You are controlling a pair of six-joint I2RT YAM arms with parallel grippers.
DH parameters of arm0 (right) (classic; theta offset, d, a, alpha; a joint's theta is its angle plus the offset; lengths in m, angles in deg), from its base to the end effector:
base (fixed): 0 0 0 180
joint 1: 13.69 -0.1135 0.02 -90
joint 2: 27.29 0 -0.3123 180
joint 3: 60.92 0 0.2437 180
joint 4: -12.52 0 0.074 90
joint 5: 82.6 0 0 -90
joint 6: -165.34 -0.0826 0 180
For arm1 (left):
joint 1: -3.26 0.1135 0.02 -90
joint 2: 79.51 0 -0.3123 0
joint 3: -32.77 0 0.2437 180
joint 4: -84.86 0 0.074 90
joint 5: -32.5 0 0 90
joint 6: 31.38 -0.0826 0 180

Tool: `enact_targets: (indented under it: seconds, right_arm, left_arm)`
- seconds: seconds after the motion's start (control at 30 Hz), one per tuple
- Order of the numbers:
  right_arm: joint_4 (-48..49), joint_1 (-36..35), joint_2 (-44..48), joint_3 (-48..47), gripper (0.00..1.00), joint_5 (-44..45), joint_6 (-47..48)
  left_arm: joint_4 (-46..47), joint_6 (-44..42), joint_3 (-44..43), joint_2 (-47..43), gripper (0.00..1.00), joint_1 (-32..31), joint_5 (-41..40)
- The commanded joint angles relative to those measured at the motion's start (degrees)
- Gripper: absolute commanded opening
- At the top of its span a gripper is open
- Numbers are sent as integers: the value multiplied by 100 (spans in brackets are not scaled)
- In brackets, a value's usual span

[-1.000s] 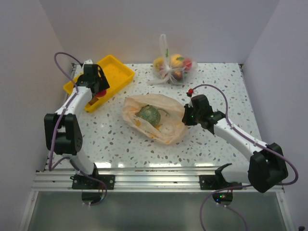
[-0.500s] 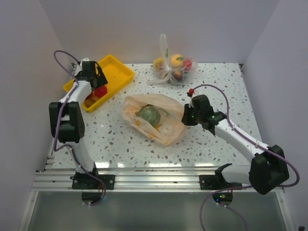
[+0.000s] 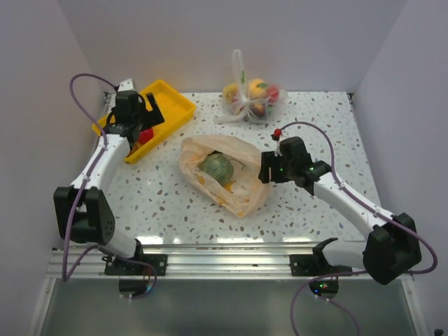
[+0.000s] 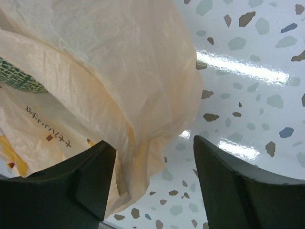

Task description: Untie the knot of the plastic bag and take out the fruit

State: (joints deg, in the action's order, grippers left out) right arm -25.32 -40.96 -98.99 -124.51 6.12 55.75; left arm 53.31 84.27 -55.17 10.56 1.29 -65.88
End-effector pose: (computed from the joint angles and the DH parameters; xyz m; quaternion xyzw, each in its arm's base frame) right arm 0.2410 0.1263 0.2631 -0.0663 0.9246 0.1586 0.3400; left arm 0.3937 -0.0015 0.3304 -0.2142 0.8535 -0.0498 0.4724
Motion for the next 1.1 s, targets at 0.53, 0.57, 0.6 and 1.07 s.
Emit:
enact_targets:
  seconds: [0.53,0.57,0.6,1.07]
  right_arm:
    - [-488,-51,-159,-1367,99,-612,597]
    - [-497,-51,-169,-1359,98,-523,588]
    - [-506,-51,-177,-1341,98,-453,562]
    - [-242,-51,-134,-569,79,-162,413]
  left_arm:
    - [-221,-78,1780,-2669,100,-3200,294]
    - [-221,-43,1736,-2634,100,-3378,67]
    - [-221,36,1648,-2512,100,-3701,-48]
    - [-46,204,391,-403,97,-4926,-480]
